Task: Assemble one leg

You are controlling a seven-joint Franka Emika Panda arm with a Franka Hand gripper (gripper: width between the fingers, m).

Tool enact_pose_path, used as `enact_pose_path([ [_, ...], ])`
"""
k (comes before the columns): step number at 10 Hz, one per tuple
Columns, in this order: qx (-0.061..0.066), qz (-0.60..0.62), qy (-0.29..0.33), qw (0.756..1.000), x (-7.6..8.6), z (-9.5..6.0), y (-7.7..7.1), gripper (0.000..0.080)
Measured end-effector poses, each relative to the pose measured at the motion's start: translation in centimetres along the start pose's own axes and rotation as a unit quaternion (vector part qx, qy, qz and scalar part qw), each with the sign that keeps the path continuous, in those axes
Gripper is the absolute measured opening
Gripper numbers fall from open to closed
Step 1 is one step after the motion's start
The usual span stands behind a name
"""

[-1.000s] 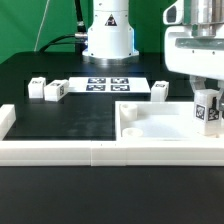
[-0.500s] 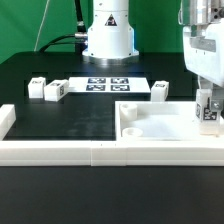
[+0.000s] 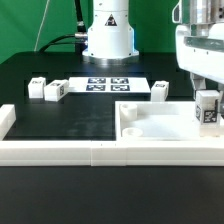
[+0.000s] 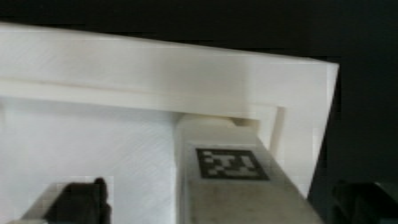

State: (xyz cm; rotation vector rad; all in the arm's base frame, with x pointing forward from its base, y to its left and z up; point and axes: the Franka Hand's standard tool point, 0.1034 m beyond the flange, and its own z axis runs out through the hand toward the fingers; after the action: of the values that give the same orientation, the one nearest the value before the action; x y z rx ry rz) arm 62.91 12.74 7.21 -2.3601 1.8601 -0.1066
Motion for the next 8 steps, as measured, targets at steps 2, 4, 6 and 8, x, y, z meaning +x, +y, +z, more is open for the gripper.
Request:
enact_pose_path([
  [2,0.0,-0.122,0.0,0.993,0.24,-0.04,-0.04,0.0648],
  [4,0.0,-0.223,0.001,0.975,0.41,-0.04,-0.04,0.0649],
  [6,-0.001,-0.339,0.001,0.941,0.52,-0.05,-0.03,0.0649],
  [8,-0.002,-0.433,0.002,0.902,0.65,-0.05,-0.03,0.0649],
])
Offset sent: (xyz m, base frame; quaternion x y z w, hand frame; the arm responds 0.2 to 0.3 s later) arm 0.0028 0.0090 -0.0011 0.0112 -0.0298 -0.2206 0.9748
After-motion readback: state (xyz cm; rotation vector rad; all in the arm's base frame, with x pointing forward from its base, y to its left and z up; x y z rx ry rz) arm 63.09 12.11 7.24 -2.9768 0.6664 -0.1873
